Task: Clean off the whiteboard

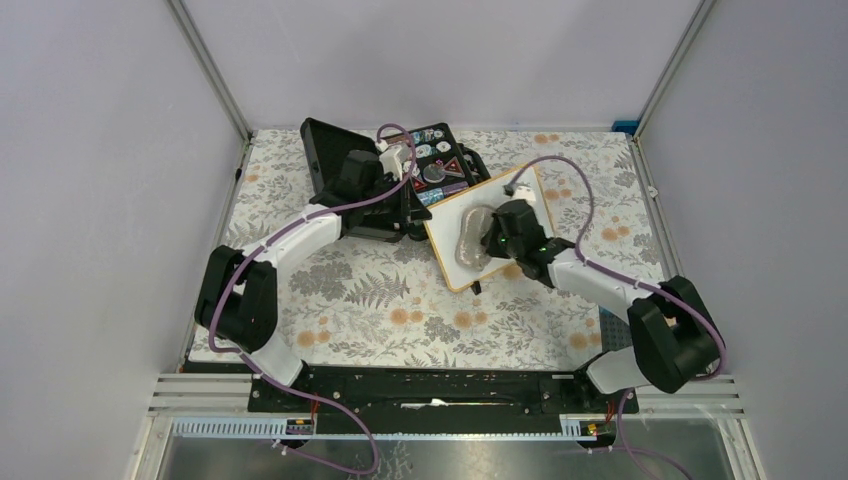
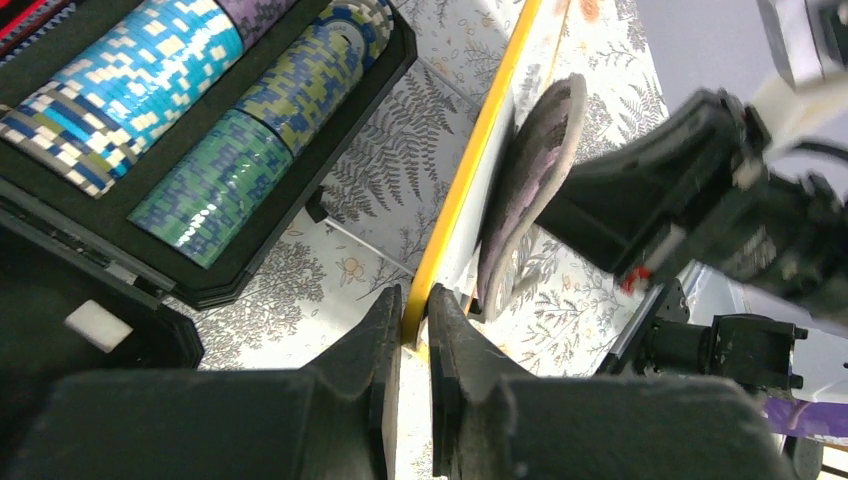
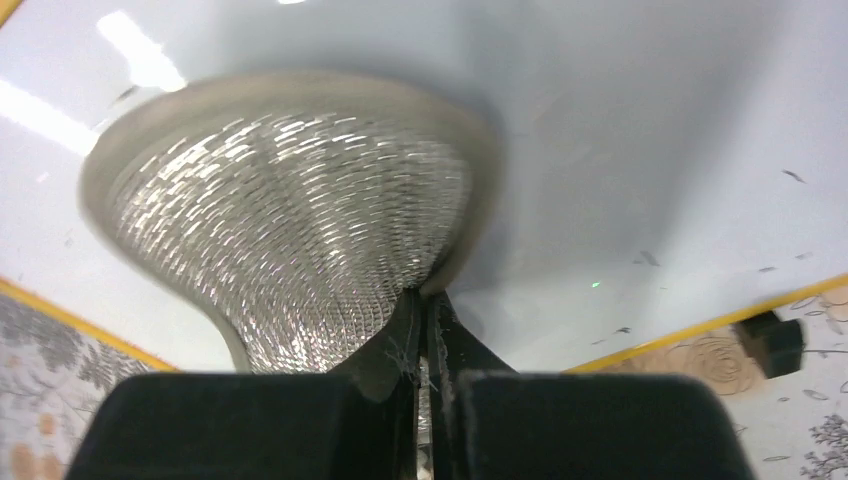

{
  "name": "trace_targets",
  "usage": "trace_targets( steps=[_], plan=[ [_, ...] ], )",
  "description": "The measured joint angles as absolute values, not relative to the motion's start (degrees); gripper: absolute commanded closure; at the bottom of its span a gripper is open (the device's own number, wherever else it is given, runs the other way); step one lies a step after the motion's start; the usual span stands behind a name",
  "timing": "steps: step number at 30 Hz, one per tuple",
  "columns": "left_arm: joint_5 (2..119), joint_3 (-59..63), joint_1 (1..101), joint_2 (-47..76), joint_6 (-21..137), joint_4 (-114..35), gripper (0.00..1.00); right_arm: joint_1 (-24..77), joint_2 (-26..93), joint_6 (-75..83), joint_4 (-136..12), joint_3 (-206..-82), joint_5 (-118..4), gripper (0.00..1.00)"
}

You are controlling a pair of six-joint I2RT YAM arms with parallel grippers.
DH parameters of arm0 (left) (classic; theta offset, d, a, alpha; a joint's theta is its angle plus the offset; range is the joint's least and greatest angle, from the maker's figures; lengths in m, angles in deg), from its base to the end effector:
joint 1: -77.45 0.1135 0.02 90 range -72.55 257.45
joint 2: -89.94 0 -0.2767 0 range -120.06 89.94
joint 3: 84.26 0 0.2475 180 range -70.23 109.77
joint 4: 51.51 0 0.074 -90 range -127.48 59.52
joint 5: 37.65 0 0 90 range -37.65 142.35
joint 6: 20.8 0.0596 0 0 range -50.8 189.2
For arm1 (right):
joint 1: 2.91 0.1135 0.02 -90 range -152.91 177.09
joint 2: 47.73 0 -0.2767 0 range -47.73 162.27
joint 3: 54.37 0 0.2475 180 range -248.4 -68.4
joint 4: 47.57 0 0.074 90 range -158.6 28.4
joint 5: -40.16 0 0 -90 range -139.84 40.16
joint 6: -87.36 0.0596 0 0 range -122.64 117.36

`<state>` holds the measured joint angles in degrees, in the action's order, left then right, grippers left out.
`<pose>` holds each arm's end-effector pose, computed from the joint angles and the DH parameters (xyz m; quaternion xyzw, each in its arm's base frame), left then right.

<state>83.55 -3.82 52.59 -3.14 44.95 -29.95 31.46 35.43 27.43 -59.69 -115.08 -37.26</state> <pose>0.3316 -0.1877 0.2654 0.1304 0.8505 -0.4035 0.3112 0.2753 0.1725 0.2187 0.0179 0.8812 0.1644 0.4428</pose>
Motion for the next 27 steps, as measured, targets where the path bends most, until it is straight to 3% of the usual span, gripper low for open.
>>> trace_targets(
  steps=[5,9,13,20,27],
  plan=[
    [83.9,-3.7,51.6,-3.2,44.7,-31.3,1.00,15.6,32.5,29.3,-53.5,-107.5,-46.9,1.00],
    [84.3,-3.6,51.4,-3.2,44.7,-31.2,1.00,6.6,33.9,29.1,-54.1,-105.6,-46.4,1.00],
    [84.7,-3.6,51.4,-3.2,44.6,-30.9,1.00,8.7,33.9,28.2,-55.1,-106.5,-45.3,1.00],
    [84.7,-3.6,51.5,-3.2,44.6,-30.6,1.00,28.4,34.5,25.2,-59.3,-121.2,-40.2,1.00],
    [84.6,-3.6,51.5,-3.2,44.6,-30.6,1.00,30.3,35.0,23.3,-56.4,-126.2,-38.4,1.00]
  ],
)
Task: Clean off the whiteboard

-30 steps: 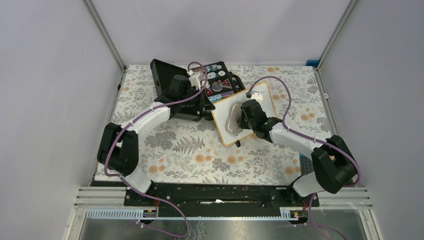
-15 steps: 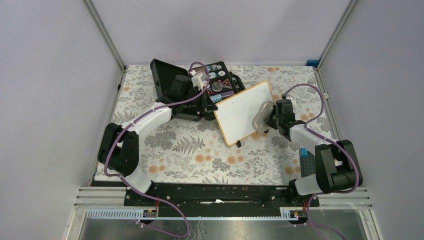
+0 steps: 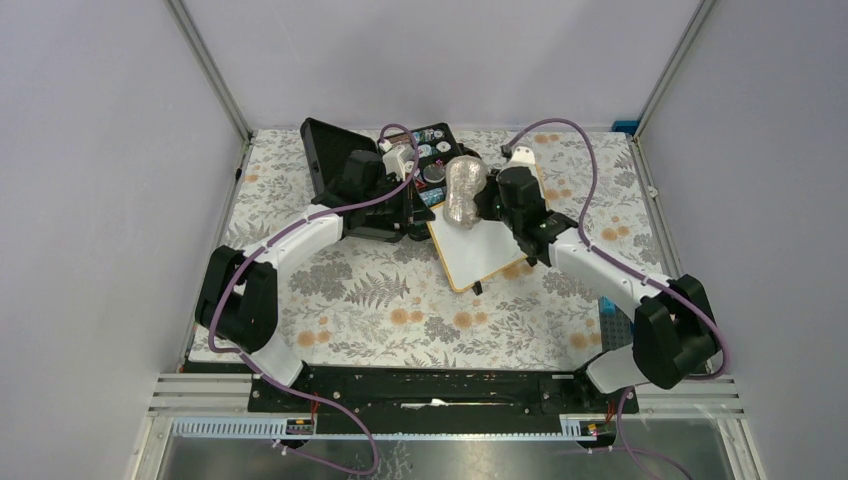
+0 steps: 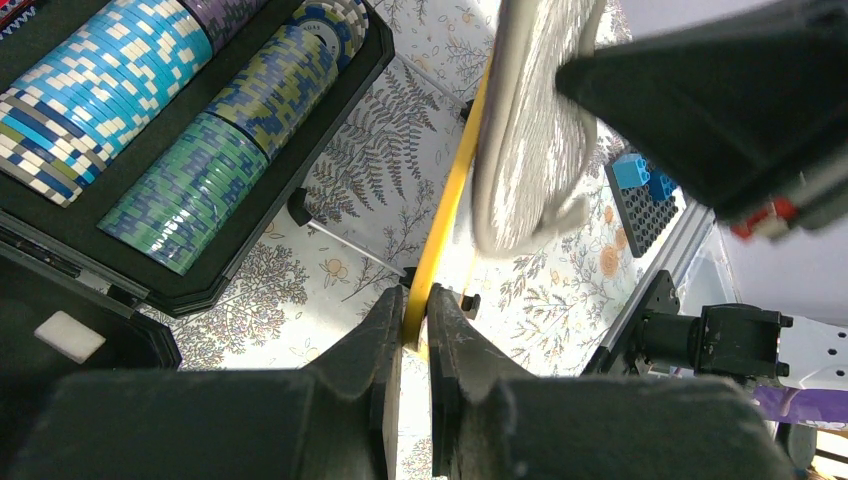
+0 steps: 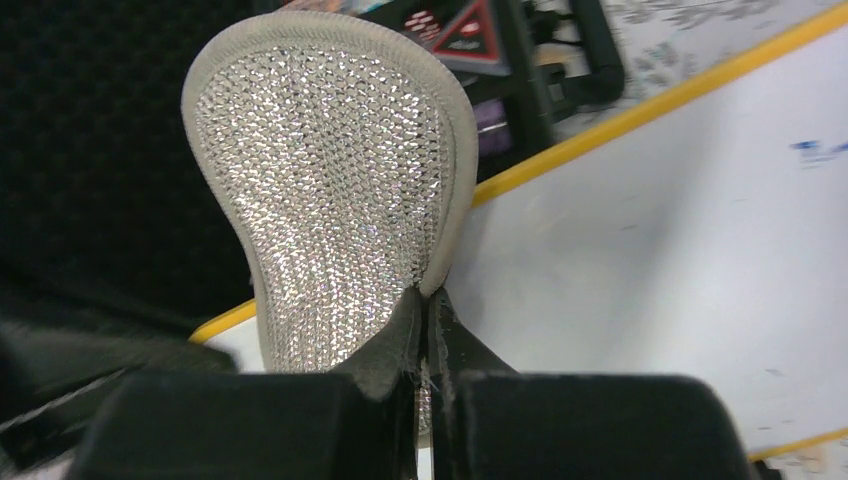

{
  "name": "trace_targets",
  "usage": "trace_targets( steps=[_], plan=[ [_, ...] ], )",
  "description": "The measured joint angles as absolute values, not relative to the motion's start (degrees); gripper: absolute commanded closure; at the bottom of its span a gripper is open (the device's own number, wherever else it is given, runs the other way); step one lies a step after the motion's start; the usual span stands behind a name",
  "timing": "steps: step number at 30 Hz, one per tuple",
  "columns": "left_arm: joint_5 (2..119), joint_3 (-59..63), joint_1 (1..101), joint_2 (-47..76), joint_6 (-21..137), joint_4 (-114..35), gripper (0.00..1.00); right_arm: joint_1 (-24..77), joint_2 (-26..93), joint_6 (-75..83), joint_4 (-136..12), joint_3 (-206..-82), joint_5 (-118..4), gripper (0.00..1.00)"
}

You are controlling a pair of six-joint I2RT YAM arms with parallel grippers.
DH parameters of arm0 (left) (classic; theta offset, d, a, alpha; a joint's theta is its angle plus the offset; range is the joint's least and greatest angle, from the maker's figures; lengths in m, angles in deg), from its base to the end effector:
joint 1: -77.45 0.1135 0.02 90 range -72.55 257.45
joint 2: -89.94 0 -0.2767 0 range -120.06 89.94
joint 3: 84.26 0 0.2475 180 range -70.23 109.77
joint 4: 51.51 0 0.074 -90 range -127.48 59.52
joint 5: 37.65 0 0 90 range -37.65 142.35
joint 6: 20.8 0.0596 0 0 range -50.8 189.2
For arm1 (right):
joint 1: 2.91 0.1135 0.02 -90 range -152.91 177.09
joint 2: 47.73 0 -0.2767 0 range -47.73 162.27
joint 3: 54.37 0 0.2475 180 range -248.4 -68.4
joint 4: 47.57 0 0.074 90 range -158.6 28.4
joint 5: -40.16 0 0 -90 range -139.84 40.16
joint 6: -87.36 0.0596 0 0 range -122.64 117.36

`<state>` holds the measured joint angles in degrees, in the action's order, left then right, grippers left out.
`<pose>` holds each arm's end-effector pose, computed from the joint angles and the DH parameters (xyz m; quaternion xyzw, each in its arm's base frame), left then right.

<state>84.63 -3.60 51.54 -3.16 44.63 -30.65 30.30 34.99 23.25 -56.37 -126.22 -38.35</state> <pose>0.3285 -0.1949 0.2682 0.1419 0.8438 -0.4158 0.3083 0.3016 0.1832 0.2967 0.0056 0.8154 0.2114 0.5389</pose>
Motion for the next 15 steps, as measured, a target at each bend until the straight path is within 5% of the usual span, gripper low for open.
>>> trace_targets(
  steps=[10,15],
  plan=[
    [84.6,-3.6,51.5,-3.2,44.6,-30.6,1.00,8.0,38.7,25.3,-55.8,-120.6,-40.5,1.00],
    [84.7,-3.6,51.5,-3.2,44.6,-30.6,1.00,6.0,40.2,25.9,-56.3,-119.9,-41.4,1.00]
  ],
)
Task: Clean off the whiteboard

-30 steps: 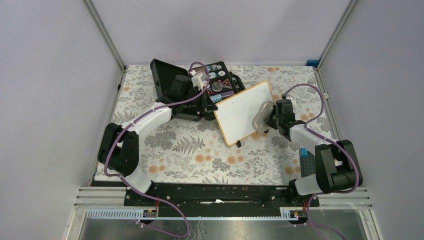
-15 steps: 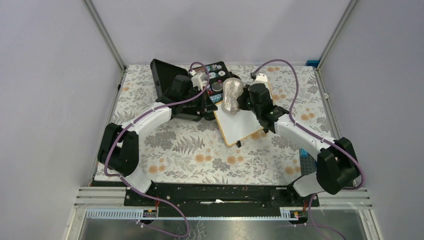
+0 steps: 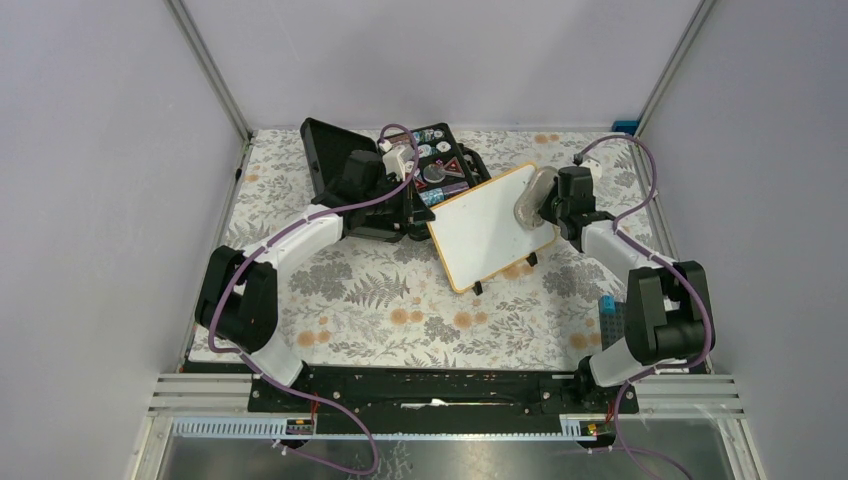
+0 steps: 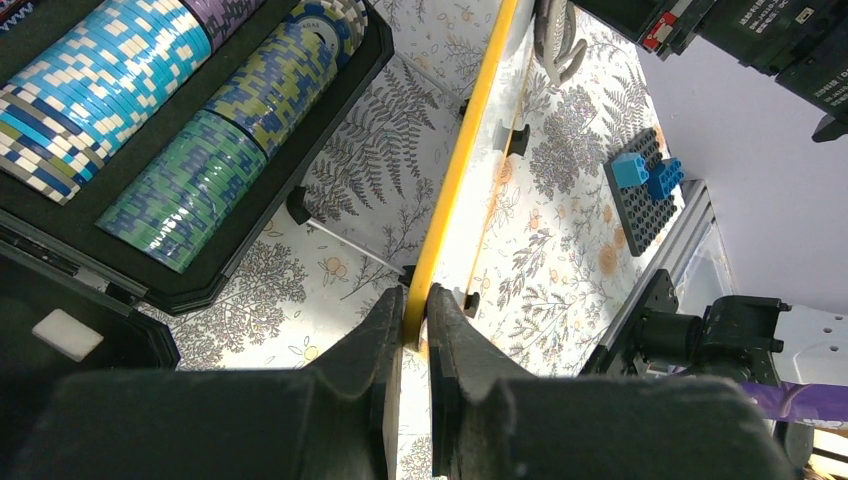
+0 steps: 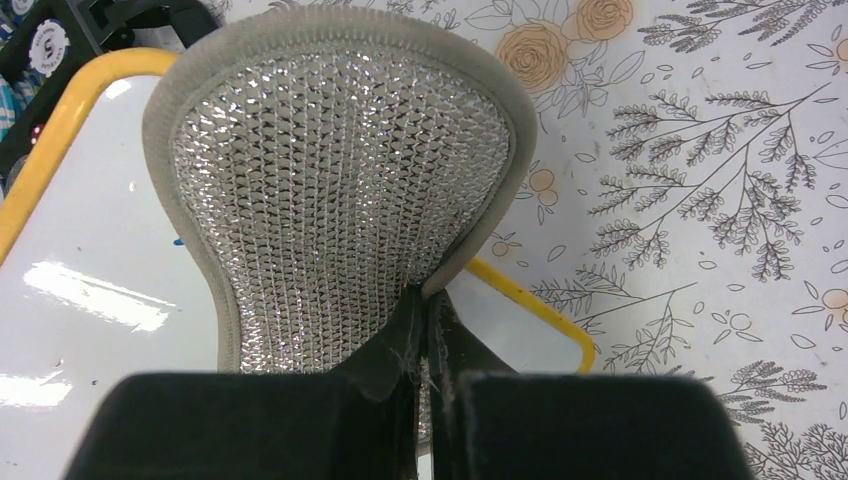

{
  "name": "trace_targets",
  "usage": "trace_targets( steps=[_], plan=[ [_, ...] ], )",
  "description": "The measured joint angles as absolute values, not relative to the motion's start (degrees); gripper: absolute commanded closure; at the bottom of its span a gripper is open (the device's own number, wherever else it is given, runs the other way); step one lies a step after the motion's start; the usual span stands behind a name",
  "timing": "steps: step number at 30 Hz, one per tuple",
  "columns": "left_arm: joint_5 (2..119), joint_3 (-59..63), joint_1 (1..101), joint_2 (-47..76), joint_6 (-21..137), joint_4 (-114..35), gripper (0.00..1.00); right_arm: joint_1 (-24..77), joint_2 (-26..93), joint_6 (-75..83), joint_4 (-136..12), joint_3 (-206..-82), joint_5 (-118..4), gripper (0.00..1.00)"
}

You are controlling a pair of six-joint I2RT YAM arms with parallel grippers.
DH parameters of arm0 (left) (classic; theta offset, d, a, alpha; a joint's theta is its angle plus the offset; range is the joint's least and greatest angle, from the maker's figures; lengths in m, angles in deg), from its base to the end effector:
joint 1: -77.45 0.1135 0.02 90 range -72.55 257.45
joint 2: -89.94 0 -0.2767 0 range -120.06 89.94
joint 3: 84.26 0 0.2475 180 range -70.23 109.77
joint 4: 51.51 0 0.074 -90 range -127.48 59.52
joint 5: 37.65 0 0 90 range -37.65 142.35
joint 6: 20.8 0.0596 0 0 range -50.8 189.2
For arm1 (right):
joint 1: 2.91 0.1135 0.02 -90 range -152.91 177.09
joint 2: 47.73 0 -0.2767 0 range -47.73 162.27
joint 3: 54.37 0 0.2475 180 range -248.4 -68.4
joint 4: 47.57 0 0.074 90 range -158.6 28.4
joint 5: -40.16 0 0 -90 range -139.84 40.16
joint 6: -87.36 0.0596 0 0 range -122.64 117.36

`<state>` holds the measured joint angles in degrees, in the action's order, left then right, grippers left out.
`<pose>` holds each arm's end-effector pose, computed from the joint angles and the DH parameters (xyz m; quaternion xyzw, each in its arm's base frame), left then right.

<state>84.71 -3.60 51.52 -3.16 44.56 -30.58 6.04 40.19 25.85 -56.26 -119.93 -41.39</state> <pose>0.3282 -0.1951 0.2681 0.1417 0.8439 -0.4164 0.3071 0.3498 0.0462 0.2273 0.1831 0.8495 0.0967 0.4853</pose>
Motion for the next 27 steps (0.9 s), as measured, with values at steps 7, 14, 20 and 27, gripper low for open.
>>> trace_targets(
  steps=[7,14,20,27],
  plan=[
    [84.7,-3.6,51.5,-3.2,44.6,-29.6,1.00,11.7,40.2,25.6,-59.8,-126.6,-42.1,1.00],
    [84.7,-3.6,51.5,-3.2,44.6,-29.5,1.00,15.4,40.2,26.7,-57.2,-134.1,-44.4,1.00],
    [84.7,-3.6,51.5,-3.1,44.6,-29.5,1.00,9.1,40.3,31.1,-55.4,-127.9,-46.4,1.00],
    [84.7,-3.6,51.5,-3.0,44.3,-29.6,1.00,4.0,41.5,33.3,-55.3,-122.9,-47.6,1.00]
  ],
)
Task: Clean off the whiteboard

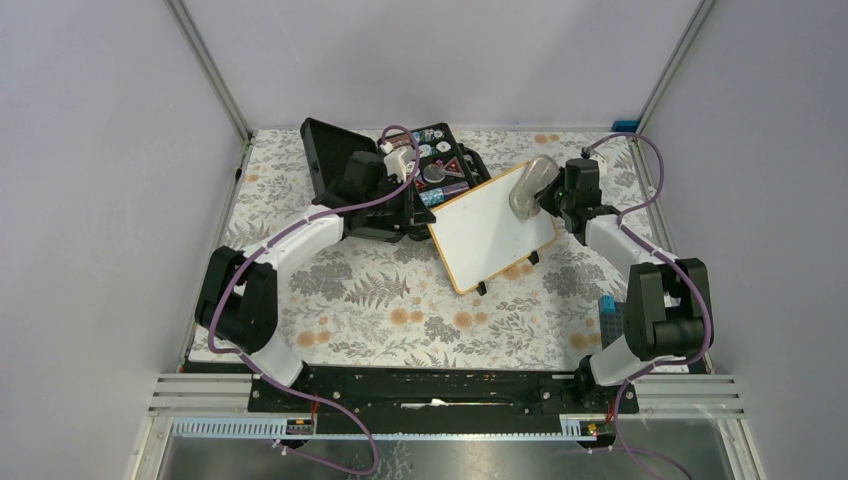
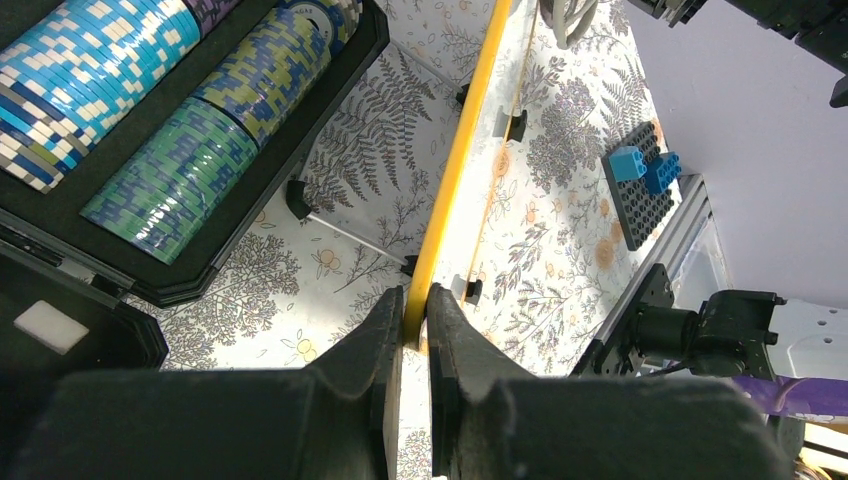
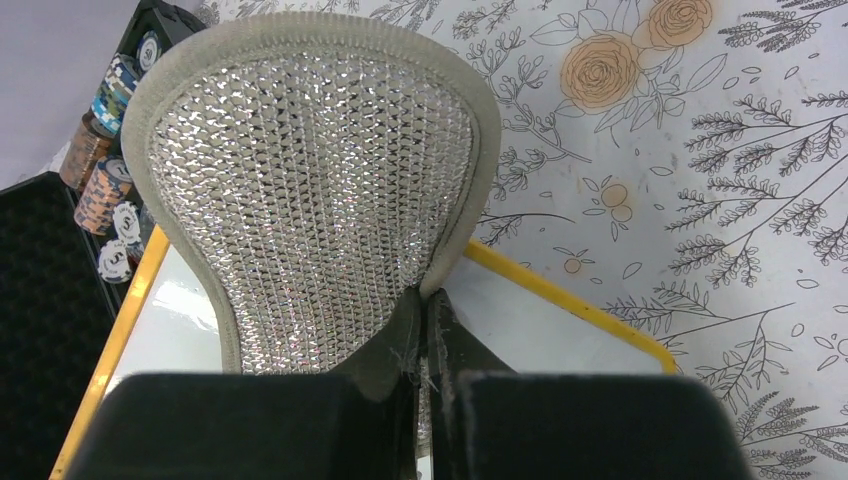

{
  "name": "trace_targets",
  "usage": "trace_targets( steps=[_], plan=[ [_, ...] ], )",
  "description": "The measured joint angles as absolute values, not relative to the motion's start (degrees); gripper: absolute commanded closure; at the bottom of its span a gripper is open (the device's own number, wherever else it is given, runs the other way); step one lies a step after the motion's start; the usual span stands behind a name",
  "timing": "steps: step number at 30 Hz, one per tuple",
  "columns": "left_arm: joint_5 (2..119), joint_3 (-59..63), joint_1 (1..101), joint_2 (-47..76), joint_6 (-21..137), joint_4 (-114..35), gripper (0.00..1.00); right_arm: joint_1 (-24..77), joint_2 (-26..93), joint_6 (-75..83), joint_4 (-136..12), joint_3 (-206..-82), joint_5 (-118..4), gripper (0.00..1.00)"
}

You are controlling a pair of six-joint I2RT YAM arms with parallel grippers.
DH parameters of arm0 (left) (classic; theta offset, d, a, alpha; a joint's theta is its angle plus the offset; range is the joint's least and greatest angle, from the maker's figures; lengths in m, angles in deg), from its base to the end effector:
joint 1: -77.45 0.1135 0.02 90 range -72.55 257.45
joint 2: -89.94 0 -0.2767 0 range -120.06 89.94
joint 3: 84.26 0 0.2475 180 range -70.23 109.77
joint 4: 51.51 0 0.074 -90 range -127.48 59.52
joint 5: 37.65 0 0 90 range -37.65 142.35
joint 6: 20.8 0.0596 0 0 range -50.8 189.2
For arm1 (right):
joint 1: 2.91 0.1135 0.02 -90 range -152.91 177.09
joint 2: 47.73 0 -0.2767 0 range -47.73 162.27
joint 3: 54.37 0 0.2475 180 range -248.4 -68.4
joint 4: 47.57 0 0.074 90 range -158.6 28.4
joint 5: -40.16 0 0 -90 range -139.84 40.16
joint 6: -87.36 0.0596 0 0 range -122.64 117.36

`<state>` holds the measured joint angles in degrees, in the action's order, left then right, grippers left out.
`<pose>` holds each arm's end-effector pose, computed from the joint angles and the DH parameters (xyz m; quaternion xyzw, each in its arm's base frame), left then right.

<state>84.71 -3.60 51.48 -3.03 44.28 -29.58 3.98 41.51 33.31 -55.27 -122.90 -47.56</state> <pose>0.3267 -0.1946 0.2671 0.1381 0.8477 -0.4154 0.2997 0.3630 0.0415 0.2391 0.2253 0.8288 0.1710 0.4828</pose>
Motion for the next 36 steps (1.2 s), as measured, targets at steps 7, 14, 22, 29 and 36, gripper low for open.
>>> trace_targets(
  steps=[7,14,22,29,36],
  plan=[
    [84.7,-3.6,51.4,-2.9,44.1,-29.3,1.00,5.5,41.1,32.5,-56.6,-124.4,-47.3,1.00],
    [84.7,-3.6,51.4,-2.9,44.2,-29.2,1.00,10.1,41.1,31.7,-57.0,-133.2,-48.0,1.00],
    [84.7,-3.6,51.4,-2.9,44.2,-29.2,1.00,8.4,42.0,31.9,-54.9,-129.0,-47.5,1.00],
    [84.9,-3.6,51.0,-2.8,43.7,-29.9,1.00,4.8,42.7,33.2,-52.0,-122.9,-48.3,1.00],
    [85.0,-3.6,51.0,-2.7,43.7,-29.2,1.00,5.9,42.6,32.7,-54.2,-124.9,-48.3,1.00]
  ],
)
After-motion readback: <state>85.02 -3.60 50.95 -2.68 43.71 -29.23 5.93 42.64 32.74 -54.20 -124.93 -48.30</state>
